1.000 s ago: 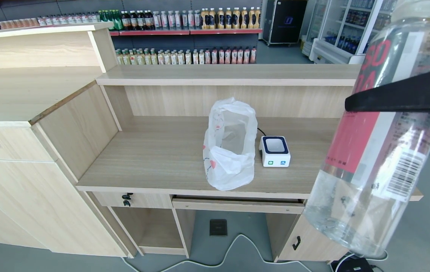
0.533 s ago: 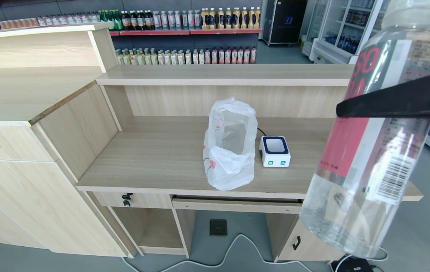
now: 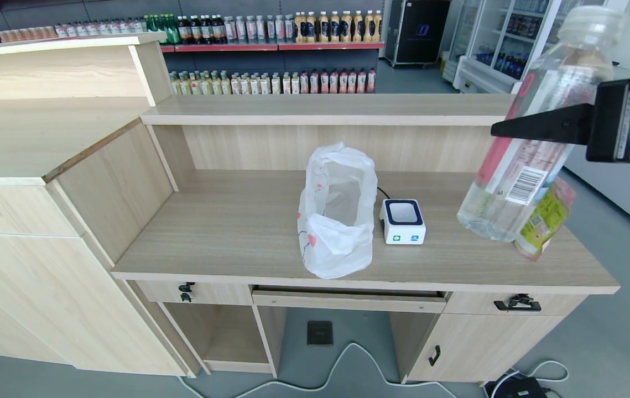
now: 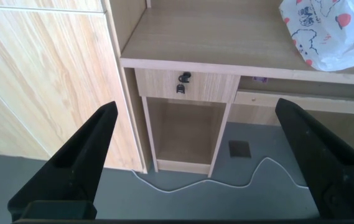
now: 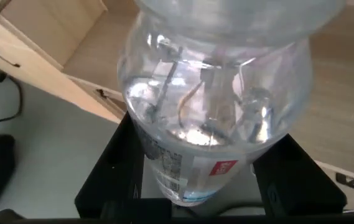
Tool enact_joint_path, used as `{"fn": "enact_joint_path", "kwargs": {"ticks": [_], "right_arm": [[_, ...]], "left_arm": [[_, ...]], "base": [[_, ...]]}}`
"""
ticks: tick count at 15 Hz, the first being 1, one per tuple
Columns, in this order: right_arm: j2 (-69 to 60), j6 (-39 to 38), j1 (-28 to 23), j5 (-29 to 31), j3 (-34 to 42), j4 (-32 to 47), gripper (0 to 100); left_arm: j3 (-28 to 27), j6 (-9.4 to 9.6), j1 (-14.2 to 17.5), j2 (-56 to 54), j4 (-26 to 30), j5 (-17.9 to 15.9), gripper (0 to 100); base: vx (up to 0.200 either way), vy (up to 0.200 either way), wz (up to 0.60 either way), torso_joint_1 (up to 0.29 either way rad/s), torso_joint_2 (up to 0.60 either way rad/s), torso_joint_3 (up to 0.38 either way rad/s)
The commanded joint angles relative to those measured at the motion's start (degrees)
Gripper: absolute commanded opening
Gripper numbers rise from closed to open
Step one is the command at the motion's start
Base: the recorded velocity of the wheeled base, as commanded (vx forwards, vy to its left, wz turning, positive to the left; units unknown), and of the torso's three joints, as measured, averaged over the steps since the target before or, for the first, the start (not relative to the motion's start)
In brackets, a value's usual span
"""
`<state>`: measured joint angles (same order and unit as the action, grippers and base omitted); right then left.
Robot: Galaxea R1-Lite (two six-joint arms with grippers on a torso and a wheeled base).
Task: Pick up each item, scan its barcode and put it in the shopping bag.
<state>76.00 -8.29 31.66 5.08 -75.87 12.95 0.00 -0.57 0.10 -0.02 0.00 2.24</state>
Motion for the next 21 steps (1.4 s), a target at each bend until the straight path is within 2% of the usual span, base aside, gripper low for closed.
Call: {"fn": "enact_joint_path", "kwargs": {"ticks": [1, 6, 7, 9, 11, 12, 13, 15, 21], "right_arm": [[1.3, 6.4, -15.3, 0.1, 13.1, -13.5, 0], [5.2, 15.4, -25.5, 1.2, 27.0, -39.5, 0], [6.7, 17.2, -26.4, 2.3, 28.0, -44.4, 0], [9.3, 22.7, -28.7, 5.1, 27.8, -49.2, 0], [11.7, 27.5, -29.5, 7.1, 30.9, -57.7, 0], [13.5, 30.4, -29.8, 7.3, 35.6, -67.0, 0], [14.5, 32.0, -30.4, 7.3, 37.5, -71.7, 0], [15.7, 34.2, -30.8, 7.2, 37.1, -73.1, 0], [20.2, 41.4, -30.9, 7.3, 30.9, -74.0, 0]], "left_arm": [[0.0, -0.04, 0.0, 0.0, 0.0, 0.0, 100], [0.0, -0.04, 0.0, 0.0, 0.0, 0.0, 100], [0.0, -0.04, 0.0, 0.0, 0.0, 0.0, 100], [0.0, -0.04, 0.0, 0.0, 0.0, 0.0, 100], [0.0, -0.04, 0.0, 0.0, 0.0, 0.0, 100], [0.0, -0.04, 0.0, 0.0, 0.0, 0.0, 100], [0.0, -0.04, 0.0, 0.0, 0.0, 0.0, 100], [0.0, -0.04, 0.0, 0.0, 0.0, 0.0, 100], [0.0, -0.04, 0.0, 0.0, 0.0, 0.0, 100]], "base": [[0.0, 0.0, 0.0, 0.0, 0.0, 0.0], [0.0, 0.0, 0.0, 0.0, 0.0, 0.0], [0.0, 0.0, 0.0, 0.0, 0.0, 0.0], [0.0, 0.0, 0.0, 0.0, 0.0, 0.0], [0.0, 0.0, 0.0, 0.0, 0.0, 0.0], [0.0, 0.0, 0.0, 0.0, 0.0, 0.0], [0.0, 0.0, 0.0, 0.0, 0.0, 0.0], [0.0, 0.0, 0.0, 0.0, 0.0, 0.0], [0.0, 0.0, 0.6, 0.003, 0.0, 0.002]]}}
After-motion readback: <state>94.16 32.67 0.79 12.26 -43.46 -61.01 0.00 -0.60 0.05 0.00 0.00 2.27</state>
